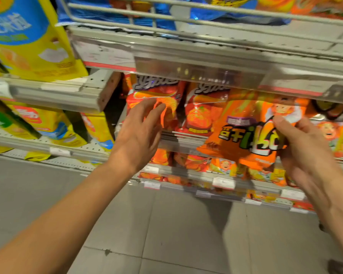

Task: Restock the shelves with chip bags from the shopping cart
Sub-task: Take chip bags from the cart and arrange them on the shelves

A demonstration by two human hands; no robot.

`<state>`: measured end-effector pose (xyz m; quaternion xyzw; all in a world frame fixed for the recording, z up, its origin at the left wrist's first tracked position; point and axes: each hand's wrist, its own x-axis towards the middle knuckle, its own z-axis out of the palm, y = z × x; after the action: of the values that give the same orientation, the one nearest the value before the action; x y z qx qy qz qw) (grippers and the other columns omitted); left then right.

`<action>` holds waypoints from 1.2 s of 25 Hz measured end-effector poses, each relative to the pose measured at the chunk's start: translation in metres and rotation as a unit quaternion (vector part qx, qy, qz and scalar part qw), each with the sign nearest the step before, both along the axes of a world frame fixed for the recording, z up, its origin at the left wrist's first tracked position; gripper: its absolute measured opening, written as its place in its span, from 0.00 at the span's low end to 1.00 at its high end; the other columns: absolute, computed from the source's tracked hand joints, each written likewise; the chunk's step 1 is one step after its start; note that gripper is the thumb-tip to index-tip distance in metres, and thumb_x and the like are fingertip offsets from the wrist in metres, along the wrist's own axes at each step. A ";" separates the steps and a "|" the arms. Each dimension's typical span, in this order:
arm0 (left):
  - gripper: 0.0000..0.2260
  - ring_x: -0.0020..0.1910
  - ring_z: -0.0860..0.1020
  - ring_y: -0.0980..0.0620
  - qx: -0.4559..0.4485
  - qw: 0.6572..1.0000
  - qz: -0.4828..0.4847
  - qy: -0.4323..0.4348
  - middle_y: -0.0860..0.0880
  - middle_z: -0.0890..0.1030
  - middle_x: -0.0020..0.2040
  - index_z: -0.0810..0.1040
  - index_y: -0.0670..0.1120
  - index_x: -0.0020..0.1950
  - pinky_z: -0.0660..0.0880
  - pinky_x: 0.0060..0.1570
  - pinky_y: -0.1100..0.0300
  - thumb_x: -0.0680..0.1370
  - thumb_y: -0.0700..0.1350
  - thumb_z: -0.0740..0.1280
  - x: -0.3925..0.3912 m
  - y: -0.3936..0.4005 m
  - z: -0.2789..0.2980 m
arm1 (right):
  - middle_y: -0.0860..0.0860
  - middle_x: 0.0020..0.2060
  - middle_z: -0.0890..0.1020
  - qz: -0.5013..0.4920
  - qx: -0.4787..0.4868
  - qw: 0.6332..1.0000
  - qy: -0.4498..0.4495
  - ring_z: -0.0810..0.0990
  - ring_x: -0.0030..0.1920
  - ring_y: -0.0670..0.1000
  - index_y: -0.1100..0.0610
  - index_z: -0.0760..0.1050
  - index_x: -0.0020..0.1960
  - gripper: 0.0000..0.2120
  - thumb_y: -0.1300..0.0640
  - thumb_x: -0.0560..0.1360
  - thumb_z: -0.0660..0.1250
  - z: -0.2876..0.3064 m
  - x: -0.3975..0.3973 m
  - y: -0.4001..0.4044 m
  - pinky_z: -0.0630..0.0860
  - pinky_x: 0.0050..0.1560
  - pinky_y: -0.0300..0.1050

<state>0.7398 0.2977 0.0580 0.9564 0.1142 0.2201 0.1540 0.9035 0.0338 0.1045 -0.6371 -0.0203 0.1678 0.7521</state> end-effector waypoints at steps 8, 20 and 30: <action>0.11 0.51 0.78 0.60 -0.331 0.938 -0.098 0.036 0.58 0.78 0.49 0.83 0.56 0.52 0.73 0.52 0.66 0.81 0.59 0.64 -0.015 -0.196 -0.016 | 0.56 0.41 0.83 -0.064 0.086 0.983 0.147 0.84 0.35 0.52 0.59 0.76 0.58 0.08 0.56 0.83 0.62 -0.005 0.003 -0.028 0.81 0.34 0.52; 0.28 0.49 0.84 0.43 -0.767 0.627 0.067 -0.117 0.39 0.84 0.59 0.80 0.42 0.66 0.80 0.44 0.54 0.75 0.61 0.69 0.115 -0.227 0.024 | 0.55 0.52 0.87 0.162 0.126 0.947 0.248 0.87 0.52 0.51 0.51 0.87 0.43 0.06 0.55 0.72 0.71 -0.014 -0.013 -0.071 0.80 0.60 0.52; 0.17 0.56 0.84 0.48 -0.782 0.620 0.018 -0.053 0.44 0.86 0.58 0.88 0.46 0.52 0.82 0.52 0.57 0.83 0.51 0.61 0.152 -0.178 0.005 | 0.47 0.54 0.80 0.097 -0.311 0.911 -0.251 0.78 0.57 0.47 0.54 0.75 0.59 0.12 0.56 0.77 0.72 -0.027 0.049 -0.130 0.75 0.60 0.46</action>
<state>0.8917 0.1194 0.0630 0.4593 0.2520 0.1005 0.8459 0.9527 -0.0961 0.0777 -0.8547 -0.2170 0.0719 0.4661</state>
